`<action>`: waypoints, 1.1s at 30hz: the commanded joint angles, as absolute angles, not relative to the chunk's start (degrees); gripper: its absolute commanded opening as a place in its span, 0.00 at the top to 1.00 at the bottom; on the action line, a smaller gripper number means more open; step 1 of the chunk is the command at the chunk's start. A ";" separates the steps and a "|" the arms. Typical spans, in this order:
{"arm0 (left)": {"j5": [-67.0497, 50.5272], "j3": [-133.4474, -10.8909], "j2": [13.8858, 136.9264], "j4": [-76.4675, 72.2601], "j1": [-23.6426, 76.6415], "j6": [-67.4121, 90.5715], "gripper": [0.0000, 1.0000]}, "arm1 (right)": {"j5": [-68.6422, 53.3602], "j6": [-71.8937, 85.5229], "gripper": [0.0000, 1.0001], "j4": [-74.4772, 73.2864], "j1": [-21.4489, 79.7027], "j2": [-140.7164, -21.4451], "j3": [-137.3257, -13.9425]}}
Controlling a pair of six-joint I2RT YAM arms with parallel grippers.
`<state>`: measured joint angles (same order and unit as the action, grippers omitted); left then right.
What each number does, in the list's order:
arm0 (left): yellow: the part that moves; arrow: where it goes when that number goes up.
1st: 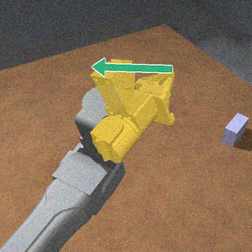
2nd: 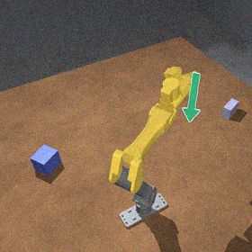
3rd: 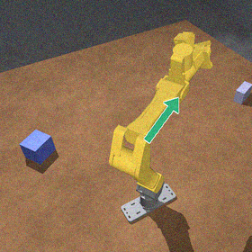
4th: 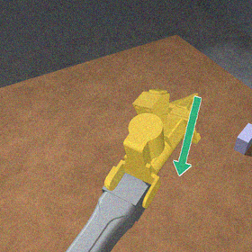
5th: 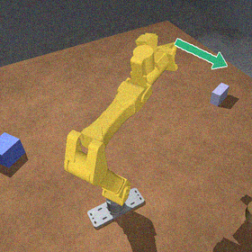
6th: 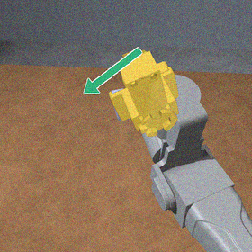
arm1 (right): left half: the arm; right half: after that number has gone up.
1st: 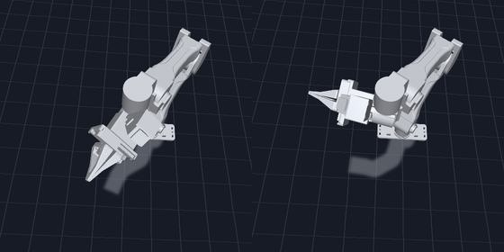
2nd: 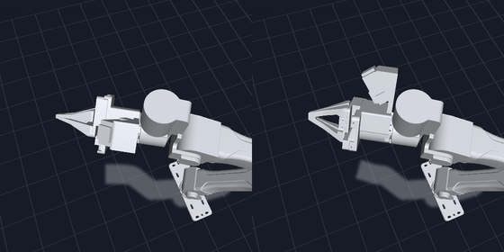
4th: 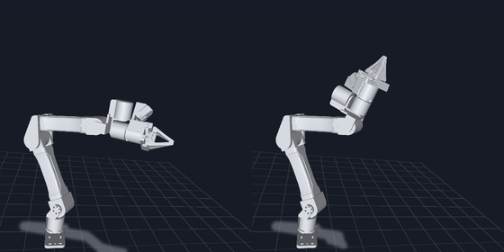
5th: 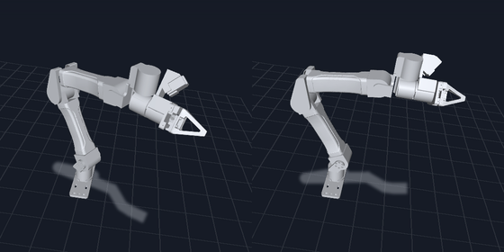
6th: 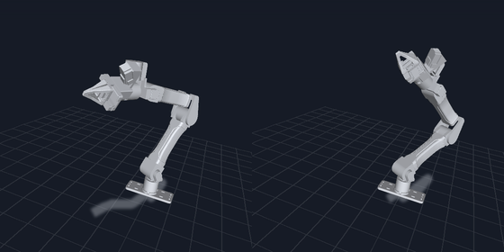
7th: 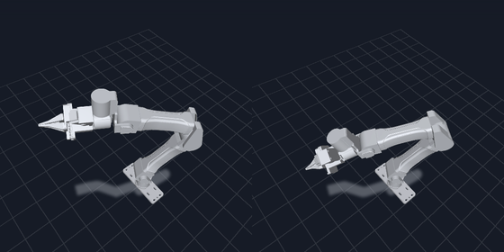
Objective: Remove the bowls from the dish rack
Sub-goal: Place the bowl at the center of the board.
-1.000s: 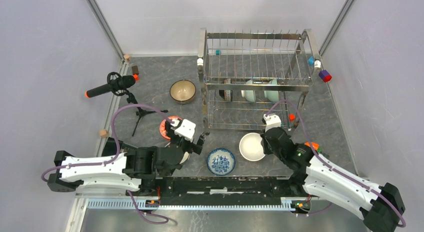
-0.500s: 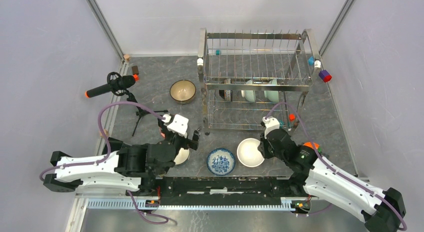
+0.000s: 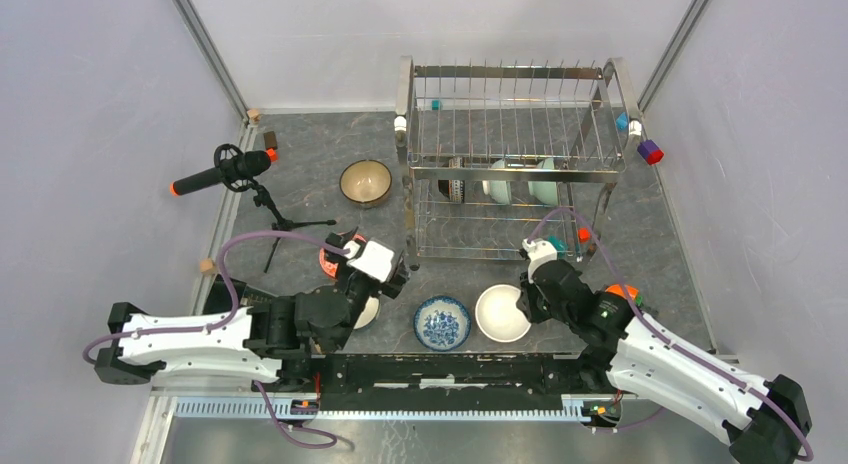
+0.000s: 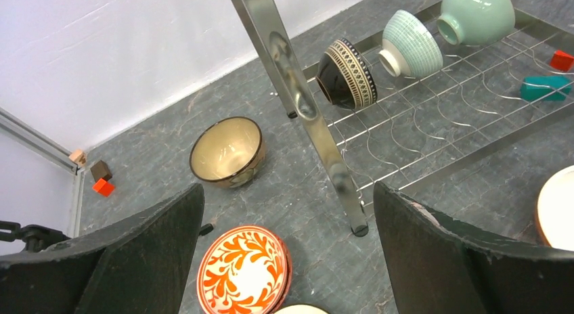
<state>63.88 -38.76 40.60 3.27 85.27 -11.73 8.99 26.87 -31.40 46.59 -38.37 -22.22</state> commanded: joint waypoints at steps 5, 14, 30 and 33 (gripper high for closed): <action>63.31 -39.09 36.47 5.57 85.60 -8.83 0.00 | 8.22 26.38 1.00 -30.25 46.40 -38.78 -21.51; 63.34 -39.60 37.52 6.85 85.58 -8.45 0.00 | 7.95 26.13 1.00 -29.64 46.41 -39.44 -21.10; 63.33 -40.00 37.46 8.43 85.69 -6.86 0.00 | 7.03 25.37 0.92 -29.09 46.46 -42.54 -21.01; 63.34 -40.18 37.40 8.79 85.62 -6.55 0.00 | 7.34 25.44 0.91 -29.32 46.36 -42.29 -21.07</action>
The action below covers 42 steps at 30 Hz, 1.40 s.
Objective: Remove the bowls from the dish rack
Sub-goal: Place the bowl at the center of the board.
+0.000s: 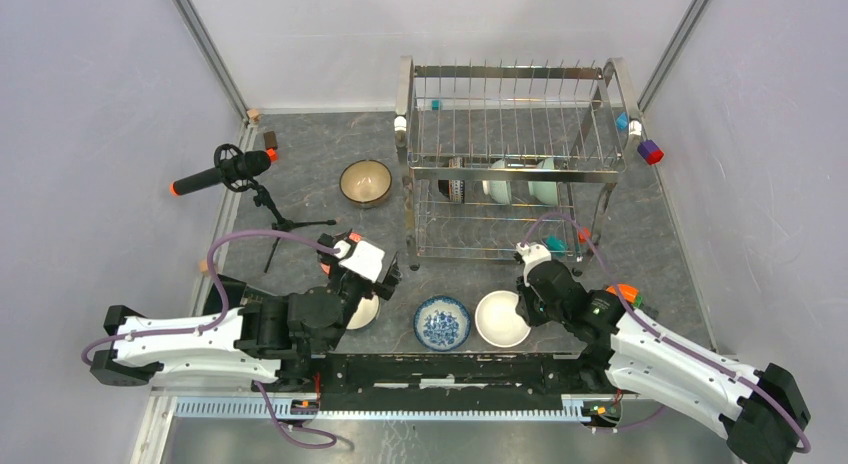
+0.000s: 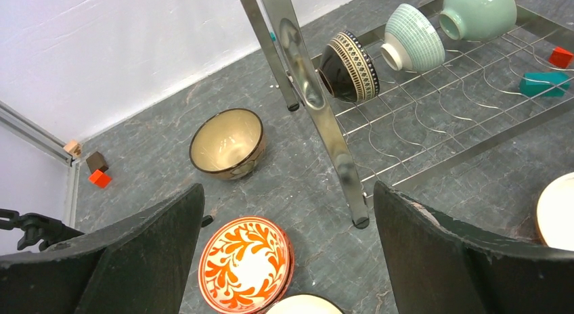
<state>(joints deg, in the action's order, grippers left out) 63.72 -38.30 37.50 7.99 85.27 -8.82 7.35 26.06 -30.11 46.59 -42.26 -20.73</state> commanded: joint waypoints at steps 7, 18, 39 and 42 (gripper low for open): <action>63.21 -40.41 37.33 9.38 85.69 -6.07 0.00 | 8.12 25.82 0.81 -29.70 46.46 -41.35 -21.27; 62.90 -40.60 37.96 9.64 85.60 -5.90 0.00 | 8.30 26.05 0.64 -30.12 46.47 -40.39 -21.64; 63.58 -40.76 37.64 10.17 85.69 -5.89 0.00 | 15.16 14.73 0.41 -36.14 46.41 -32.69 -41.91; 63.64 -40.75 37.27 10.17 85.63 -6.00 0.00 | 18.01 13.36 0.41 -34.18 46.48 -30.69 -41.96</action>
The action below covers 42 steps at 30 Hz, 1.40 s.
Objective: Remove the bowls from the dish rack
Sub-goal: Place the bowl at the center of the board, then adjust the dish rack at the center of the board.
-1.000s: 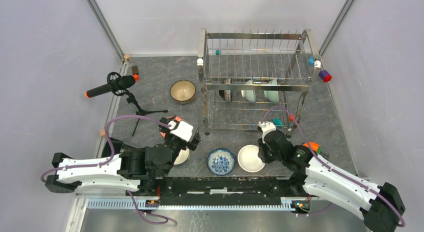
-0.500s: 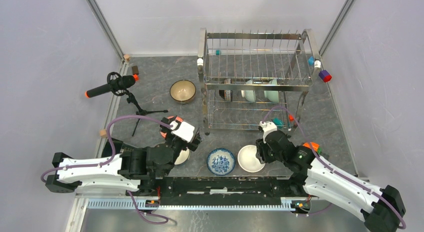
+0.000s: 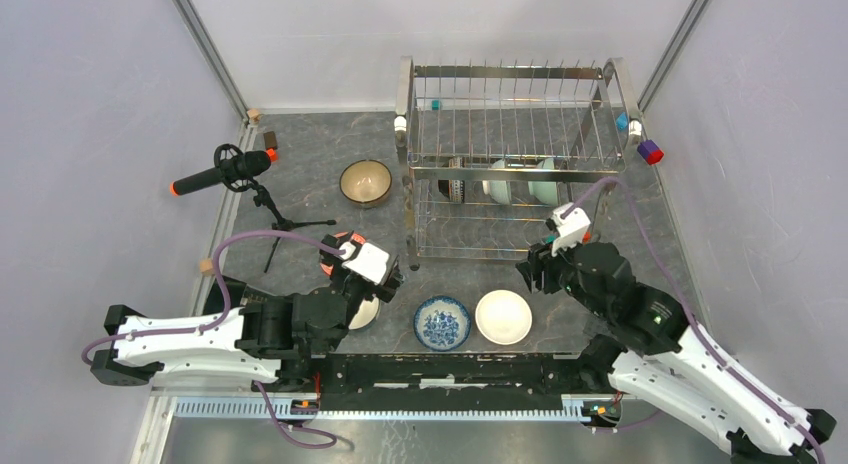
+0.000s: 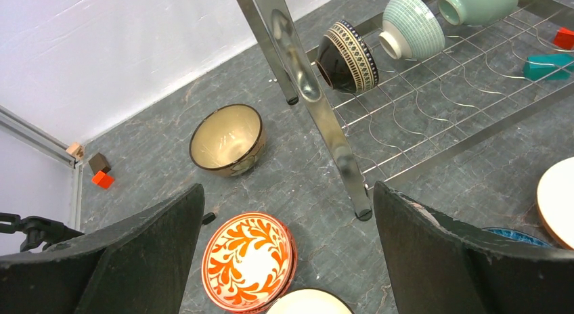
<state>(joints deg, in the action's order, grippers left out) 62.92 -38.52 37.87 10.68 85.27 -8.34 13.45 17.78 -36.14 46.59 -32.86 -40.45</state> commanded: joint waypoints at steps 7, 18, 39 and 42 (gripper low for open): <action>64.26 -40.61 37.77 10.03 85.68 -6.34 0.00 | 16.46 14.02 0.41 -20.32 46.43 -29.00 -32.64; 65.94 -40.20 38.71 9.72 85.68 -6.94 0.00 | 10.10 14.42 0.40 2.37 46.47 -28.81 -22.73; 44.01 -43.52 49.05 10.61 63.68 12.70 0.00 | 21.96 9.43 0.38 -21.10 46.44 -14.23 -31.72; 41.22 -43.80 51.63 7.44 60.83 14.21 0.00 | 21.56 9.70 0.39 -21.21 46.40 -12.68 -31.33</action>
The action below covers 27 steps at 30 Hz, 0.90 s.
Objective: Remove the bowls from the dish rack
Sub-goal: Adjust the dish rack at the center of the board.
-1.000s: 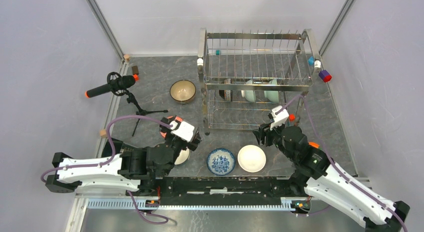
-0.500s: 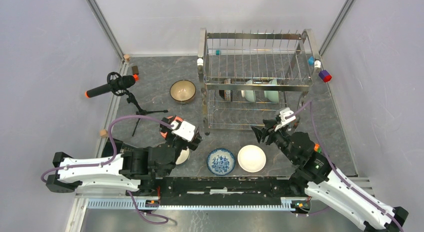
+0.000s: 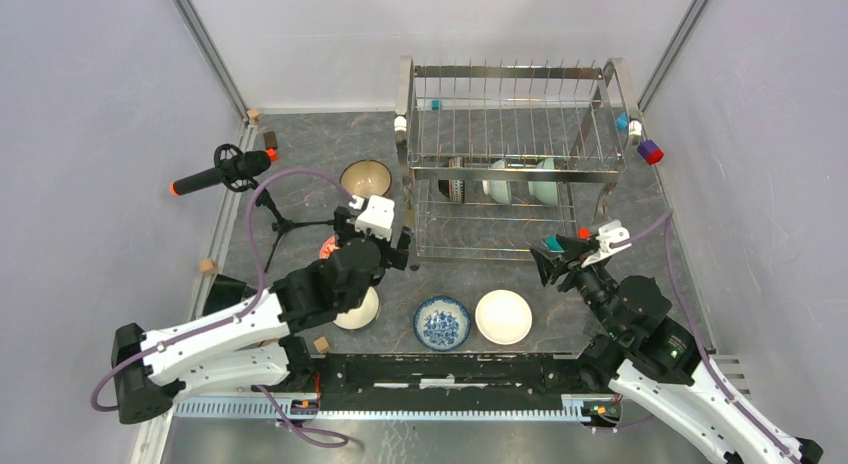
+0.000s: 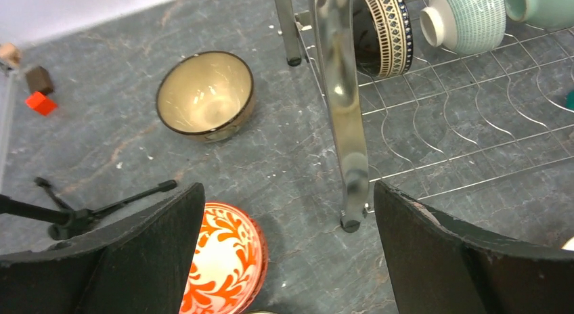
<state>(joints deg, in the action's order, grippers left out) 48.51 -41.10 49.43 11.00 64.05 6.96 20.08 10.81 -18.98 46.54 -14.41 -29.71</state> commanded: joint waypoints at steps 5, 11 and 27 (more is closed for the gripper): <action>39.86 -43.51 58.43 2.15 58.73 14.59 0.07 | 19.31 10.51 0.38 -20.42 46.48 -10.68 -29.12; 40.69 -44.65 68.72 0.19 55.54 16.32 0.21 | 15.54 9.61 0.38 -21.78 46.48 -10.16 -29.96; 44.69 -53.50 82.49 -7.29 52.08 15.08 0.63 | 15.75 8.88 0.38 -25.79 46.47 -5.31 -30.39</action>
